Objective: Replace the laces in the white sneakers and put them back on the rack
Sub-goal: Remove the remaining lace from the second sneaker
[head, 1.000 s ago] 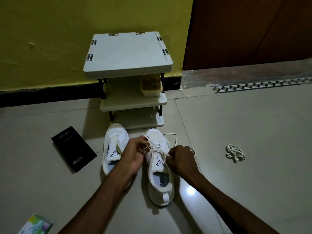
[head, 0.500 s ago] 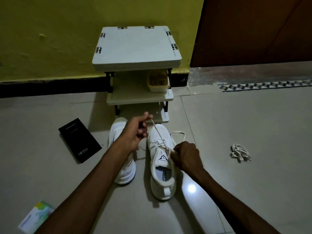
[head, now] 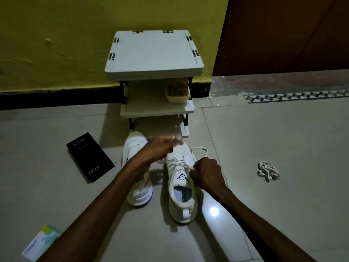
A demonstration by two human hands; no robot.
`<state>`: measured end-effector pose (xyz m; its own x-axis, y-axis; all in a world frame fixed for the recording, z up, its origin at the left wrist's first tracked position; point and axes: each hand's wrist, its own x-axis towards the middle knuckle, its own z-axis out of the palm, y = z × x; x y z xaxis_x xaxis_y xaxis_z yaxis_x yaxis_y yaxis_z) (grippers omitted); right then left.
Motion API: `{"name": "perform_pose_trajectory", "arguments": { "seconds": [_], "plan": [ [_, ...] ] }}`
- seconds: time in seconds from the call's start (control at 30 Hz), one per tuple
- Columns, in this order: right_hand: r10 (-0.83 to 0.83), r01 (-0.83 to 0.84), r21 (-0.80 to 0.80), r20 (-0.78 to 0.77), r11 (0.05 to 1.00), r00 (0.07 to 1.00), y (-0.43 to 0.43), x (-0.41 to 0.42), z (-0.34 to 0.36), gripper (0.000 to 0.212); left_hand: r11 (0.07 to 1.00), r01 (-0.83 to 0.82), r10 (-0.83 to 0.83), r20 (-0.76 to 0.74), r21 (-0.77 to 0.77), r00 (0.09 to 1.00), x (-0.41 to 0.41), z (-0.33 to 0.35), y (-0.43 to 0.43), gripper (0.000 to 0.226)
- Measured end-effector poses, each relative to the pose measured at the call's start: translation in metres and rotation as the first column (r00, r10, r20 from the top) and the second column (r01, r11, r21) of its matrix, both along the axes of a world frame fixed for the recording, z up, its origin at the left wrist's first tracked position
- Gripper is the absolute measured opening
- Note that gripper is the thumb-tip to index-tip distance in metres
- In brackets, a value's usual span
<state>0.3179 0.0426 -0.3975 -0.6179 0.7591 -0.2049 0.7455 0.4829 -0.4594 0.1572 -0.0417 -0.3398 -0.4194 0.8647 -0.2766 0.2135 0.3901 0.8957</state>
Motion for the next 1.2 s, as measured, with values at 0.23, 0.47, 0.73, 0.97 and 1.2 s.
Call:
{"name": "perform_pose_trajectory", "arguments": {
  "seconds": [0.23, 0.47, 0.73, 0.97, 1.2],
  "plan": [
    [0.000, -0.001, 0.034, 0.016, 0.999, 1.000, -0.002, 0.000, 0.001, 0.025, 0.940, 0.067, -0.288, -0.670, -0.335, 0.684, 0.031, -0.046, 0.013, 0.018],
    [0.001, -0.001, 0.031, 0.014, 1.000, 1.000, 0.002, 0.004, -0.002, 0.022, 0.783, -0.582, 0.534, 0.244, 0.218, 0.810, 0.002, -0.001, 0.016, 0.022],
    [0.022, -0.025, 0.073, 0.042, 0.997, 0.999, -0.003, 0.000, 0.001, 0.020, 0.909, -0.172, -0.075, -0.555, -0.379, 0.828, 0.014, -0.006, -0.005, 0.082],
    [0.055, -0.058, 0.111, 0.030, 0.992, 0.998, -0.009, -0.002, 0.000, 0.031, 0.890, -0.227, -0.219, -0.806, -0.396, 0.550, 0.063, -0.032, -0.014, 0.088],
    [0.033, -0.034, 0.077, 0.010, 0.996, 0.999, -0.002, 0.003, -0.005, 0.023, 0.931, -0.213, -0.135, -0.822, -0.297, 0.554, 0.056, -0.048, -0.015, 0.039]
  ]
}}
